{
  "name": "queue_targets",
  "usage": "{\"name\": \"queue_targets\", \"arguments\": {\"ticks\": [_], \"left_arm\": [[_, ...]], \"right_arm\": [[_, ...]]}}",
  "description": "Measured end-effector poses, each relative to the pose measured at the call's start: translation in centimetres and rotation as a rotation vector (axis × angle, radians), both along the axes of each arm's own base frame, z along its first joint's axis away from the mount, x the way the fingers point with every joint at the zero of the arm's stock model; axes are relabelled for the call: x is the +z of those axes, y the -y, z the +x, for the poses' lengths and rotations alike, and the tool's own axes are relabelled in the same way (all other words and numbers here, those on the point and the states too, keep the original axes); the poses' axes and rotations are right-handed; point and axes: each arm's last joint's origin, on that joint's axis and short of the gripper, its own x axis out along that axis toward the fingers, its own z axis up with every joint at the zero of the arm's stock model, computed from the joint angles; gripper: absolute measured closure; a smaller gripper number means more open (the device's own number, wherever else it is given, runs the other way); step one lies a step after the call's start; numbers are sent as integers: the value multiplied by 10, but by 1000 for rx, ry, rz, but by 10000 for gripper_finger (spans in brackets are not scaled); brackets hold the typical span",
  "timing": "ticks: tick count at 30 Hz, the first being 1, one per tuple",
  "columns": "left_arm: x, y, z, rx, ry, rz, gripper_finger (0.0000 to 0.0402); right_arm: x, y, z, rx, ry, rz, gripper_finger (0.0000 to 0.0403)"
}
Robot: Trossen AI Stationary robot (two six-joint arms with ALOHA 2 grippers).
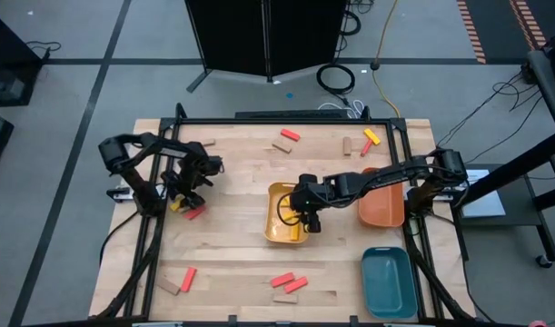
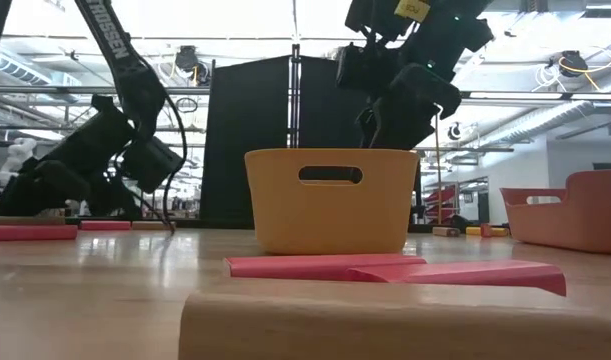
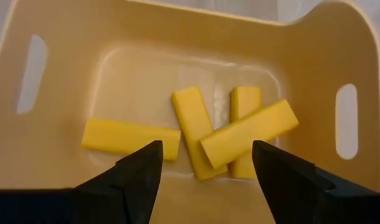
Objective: Sort blocks
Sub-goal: Put the yellow wooden block into the yellow bin
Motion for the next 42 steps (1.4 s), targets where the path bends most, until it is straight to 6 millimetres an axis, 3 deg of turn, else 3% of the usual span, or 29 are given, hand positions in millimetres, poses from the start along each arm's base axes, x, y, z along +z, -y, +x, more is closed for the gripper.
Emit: {"name": "queue_targets", "arguments": {"ticks": [11,24,35,42], "left_arm": [[-2,-1,2,-14,17,-30,196],[-2,-2,6,-43,59,-38,299],[4,-10,16,-145,120,-16,305],[26,-22,33,-191,247,112,306]], "right_arm": [[1,-3,1,0,12,7,160],[2,-3,2,-13,33,17,160],[2,-3,2,-13,33,17,160],[2,-3,2,-17,33,12,160]]}}
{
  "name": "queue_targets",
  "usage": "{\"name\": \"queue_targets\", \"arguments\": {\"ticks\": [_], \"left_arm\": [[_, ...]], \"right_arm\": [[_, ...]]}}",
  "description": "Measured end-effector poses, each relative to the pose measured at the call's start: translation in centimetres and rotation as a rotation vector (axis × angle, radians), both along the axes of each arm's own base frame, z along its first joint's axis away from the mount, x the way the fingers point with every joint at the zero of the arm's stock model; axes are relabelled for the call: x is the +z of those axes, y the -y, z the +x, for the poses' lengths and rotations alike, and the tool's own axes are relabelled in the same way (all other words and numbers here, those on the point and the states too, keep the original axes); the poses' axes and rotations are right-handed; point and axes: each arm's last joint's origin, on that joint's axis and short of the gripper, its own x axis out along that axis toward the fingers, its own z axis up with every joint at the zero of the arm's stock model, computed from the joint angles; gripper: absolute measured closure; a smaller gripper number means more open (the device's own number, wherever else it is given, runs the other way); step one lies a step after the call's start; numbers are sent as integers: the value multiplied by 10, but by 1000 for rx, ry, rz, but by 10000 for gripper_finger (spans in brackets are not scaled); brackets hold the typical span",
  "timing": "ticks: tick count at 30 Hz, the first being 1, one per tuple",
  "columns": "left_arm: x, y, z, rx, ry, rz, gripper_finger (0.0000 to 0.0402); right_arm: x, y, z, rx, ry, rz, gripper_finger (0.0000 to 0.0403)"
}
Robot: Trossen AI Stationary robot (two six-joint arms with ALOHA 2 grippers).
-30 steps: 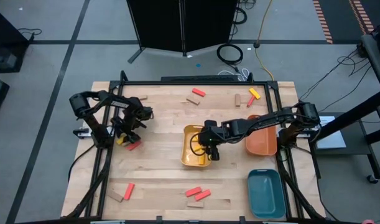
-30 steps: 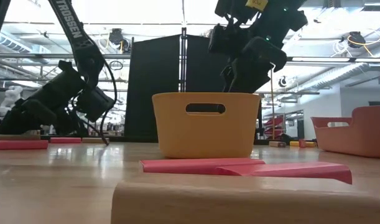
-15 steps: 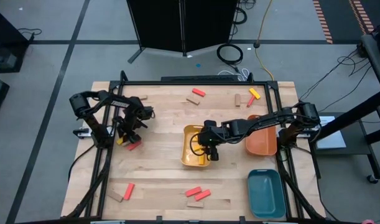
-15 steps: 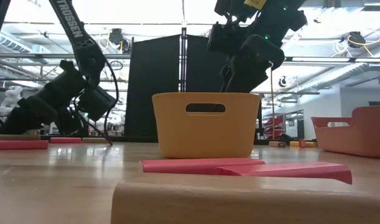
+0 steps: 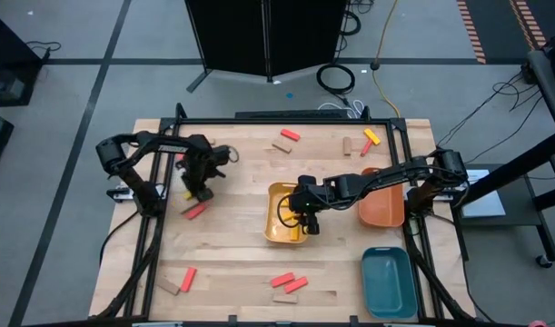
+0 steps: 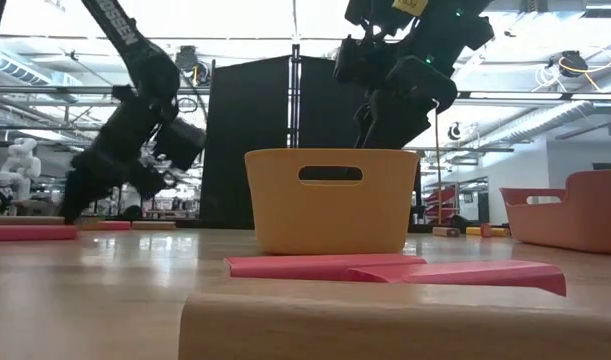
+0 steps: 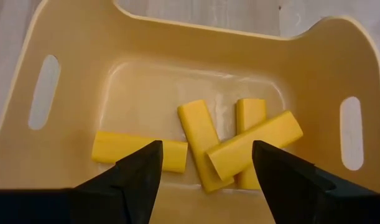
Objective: Sort blocks
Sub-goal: Put the yellow wooden block into the yellow bin
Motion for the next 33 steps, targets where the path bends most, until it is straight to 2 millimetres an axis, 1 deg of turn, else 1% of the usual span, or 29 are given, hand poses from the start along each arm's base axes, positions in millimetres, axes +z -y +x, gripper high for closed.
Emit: {"name": "queue_targets", "arguments": {"ticks": [6,10,18,21,23,26,28,31,33], "left_arm": [[36,-5,13,-17,161,109,306],[57,3,24,-35,318,198,306],[89,43,60,-200,785,265,307],[99,59,74,-265,935,287,307],[103,71,83,-338,1022,296,307],[107,86,90,-440,1090,338,307],[108,92,91,-457,1086,393,307],[113,101,86,-480,1082,428,307],[116,109,83,-499,1110,435,307]], "right_arm": [[0,2,0,-7,1,-3,160],[1,5,2,-25,27,4,161],[10,9,13,-12,169,-5,161],[14,9,17,-10,228,0,161],[18,8,21,-9,280,2,160],[26,8,26,-2,377,1,161],[31,8,29,16,441,-15,160],[37,8,33,51,513,-53,161],[42,8,35,66,567,-72,161]]}}
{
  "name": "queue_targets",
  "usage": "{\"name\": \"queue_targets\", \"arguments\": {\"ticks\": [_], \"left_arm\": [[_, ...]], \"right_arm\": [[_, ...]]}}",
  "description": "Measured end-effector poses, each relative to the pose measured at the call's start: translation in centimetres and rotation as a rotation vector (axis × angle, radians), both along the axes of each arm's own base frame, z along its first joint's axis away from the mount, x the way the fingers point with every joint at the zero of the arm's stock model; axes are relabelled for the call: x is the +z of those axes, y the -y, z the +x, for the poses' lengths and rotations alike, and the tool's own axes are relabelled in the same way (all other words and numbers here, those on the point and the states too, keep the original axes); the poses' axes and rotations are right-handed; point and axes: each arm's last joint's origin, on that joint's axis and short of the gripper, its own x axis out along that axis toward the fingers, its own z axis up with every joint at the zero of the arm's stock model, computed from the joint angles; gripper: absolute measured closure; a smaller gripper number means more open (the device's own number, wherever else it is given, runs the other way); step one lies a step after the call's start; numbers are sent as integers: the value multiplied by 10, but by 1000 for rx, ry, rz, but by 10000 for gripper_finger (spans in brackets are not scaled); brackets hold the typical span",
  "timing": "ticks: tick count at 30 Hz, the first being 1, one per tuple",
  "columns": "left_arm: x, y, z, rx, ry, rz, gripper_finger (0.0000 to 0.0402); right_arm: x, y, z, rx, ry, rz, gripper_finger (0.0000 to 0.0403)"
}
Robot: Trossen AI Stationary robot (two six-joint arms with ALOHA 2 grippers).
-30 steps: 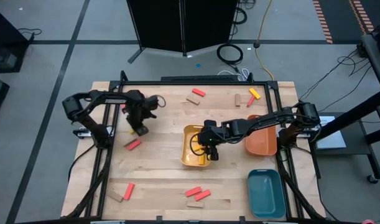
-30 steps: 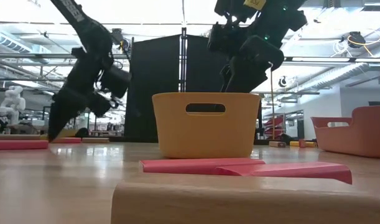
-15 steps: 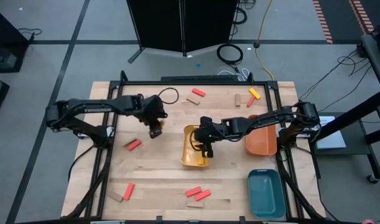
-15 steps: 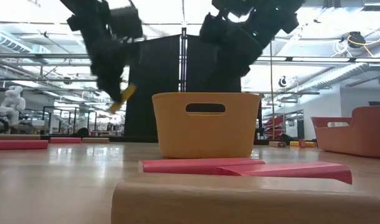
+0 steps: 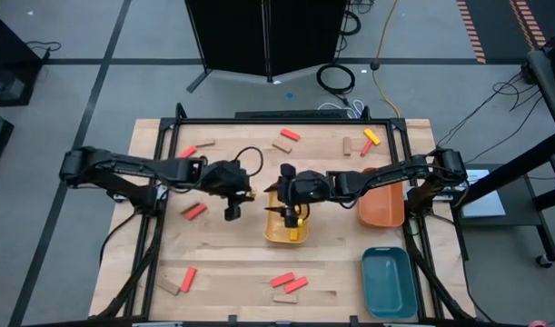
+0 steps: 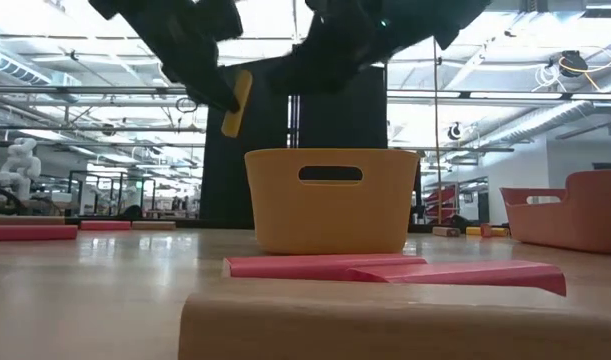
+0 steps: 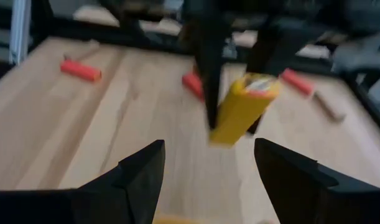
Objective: Sort blocks
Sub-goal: Put the yellow wooden block into the yellow bin
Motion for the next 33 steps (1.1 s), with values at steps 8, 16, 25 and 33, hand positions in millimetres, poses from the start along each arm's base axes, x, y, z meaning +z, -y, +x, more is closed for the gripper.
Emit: {"name": "queue_targets", "arguments": {"ticks": [8,16,25,33], "left_arm": [[6,19,-2,-27,105,80,307],[16,23,5,-84,234,158,307],[16,21,6,-73,230,167,307],[16,21,6,-72,238,167,307]], "right_arm": [[18,-1,6,8,189,5,161],[19,-1,6,11,204,-3,161],[23,-1,7,7,251,-2,161],[25,-1,7,6,271,-1,198]]}}
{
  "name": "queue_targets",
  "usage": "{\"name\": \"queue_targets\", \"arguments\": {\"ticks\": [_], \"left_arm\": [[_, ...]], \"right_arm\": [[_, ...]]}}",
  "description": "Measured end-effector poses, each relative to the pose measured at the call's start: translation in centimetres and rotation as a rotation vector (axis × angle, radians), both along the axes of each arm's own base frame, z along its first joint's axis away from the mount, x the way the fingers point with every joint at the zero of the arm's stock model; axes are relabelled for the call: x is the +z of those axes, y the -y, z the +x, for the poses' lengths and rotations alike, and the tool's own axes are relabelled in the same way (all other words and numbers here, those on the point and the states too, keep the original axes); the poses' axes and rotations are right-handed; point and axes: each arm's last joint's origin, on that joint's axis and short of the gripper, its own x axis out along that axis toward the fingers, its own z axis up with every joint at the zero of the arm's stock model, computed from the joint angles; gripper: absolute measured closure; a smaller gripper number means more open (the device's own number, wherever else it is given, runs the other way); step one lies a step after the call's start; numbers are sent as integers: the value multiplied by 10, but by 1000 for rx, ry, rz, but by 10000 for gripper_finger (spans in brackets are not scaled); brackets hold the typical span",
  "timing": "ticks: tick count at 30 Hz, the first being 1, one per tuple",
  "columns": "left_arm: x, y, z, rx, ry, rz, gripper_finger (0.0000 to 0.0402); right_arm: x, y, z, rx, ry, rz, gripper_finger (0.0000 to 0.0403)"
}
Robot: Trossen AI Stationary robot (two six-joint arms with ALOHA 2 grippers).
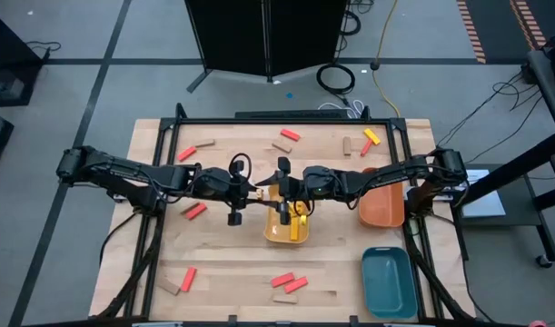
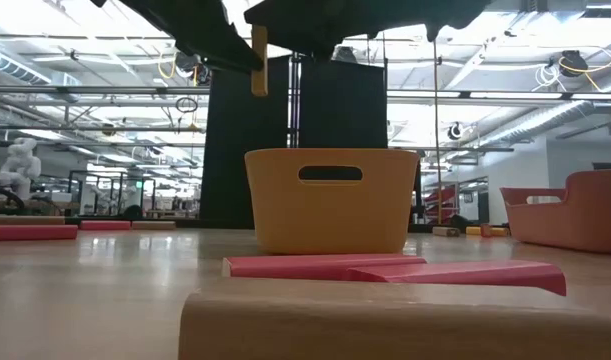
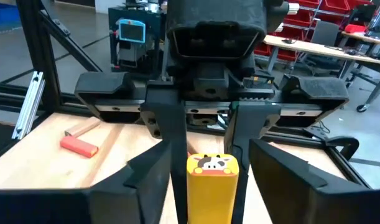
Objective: Sort blocks
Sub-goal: Put the yellow wooden block into the yellow bin
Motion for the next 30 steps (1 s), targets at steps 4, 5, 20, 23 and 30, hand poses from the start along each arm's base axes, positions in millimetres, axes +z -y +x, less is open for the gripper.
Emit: {"name": "queue_targets", "arguments": {"ticks": [4,5,20,23,30], "left_arm": [[2,0,1,0,19,-1,307],[2,0,1,0,21,-2,307],[2,-2,-1,54,-22,36,217],[3,-3,-8,76,-116,43,209],[1,-7,-42,230,-276,-48,207]], "right_arm": [[0,0,0,0,-1,0,240],[0,0,0,0,0,0,252],[-1,0,0,-2,-15,-4,301],[-1,0,-3,1,-45,-3,295],[-17,0,-16,-9,-312,65,303]]}}
